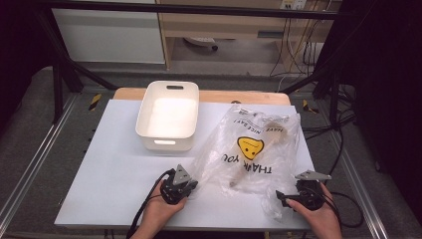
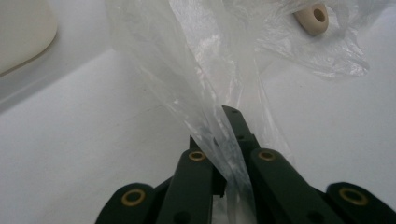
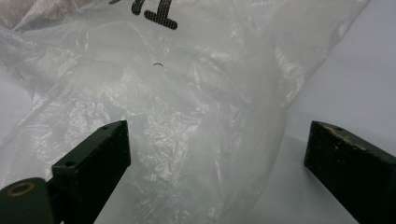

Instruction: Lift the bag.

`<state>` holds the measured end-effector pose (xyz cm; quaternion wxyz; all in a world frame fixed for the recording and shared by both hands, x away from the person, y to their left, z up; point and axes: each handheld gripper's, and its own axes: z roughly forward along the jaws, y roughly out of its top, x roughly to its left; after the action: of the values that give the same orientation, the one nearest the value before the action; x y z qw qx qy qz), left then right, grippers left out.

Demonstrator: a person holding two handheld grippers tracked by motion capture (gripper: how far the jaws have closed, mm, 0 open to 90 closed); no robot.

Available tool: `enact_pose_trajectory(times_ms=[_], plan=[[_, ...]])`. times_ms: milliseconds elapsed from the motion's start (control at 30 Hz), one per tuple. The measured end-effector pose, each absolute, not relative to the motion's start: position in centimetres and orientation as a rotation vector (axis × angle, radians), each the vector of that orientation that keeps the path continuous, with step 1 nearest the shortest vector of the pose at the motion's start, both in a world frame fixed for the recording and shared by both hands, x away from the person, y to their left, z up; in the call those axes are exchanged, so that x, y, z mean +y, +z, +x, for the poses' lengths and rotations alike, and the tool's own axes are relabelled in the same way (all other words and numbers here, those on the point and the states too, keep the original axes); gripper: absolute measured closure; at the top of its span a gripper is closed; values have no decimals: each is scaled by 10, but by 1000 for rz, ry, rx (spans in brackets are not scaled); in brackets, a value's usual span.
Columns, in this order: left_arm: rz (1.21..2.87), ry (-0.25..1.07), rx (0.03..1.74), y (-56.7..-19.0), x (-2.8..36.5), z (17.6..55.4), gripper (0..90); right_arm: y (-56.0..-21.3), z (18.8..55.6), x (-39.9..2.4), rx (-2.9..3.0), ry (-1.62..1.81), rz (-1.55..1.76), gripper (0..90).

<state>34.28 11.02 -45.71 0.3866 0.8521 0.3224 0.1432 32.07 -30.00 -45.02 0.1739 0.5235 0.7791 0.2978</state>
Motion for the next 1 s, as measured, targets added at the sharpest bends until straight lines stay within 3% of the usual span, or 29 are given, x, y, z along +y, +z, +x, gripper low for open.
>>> enact_pose_trajectory(times_ms=[67,133,300,533,1000], plan=[[2169,365,818,-457,110,343,897,-452,320,-297,2221,830,1465,130],[2165,360,820,-457,111,343,897,-451,319,-294,2235,826,1418,219],[2162,356,820,-458,111,343,897,-448,319,-285,2287,874,1333,547],[2160,350,819,-458,112,343,898,-447,326,-275,2322,893,1304,873],[2124,391,865,-452,125,350,900,-447,336,-261,2366,919,1237,900]])
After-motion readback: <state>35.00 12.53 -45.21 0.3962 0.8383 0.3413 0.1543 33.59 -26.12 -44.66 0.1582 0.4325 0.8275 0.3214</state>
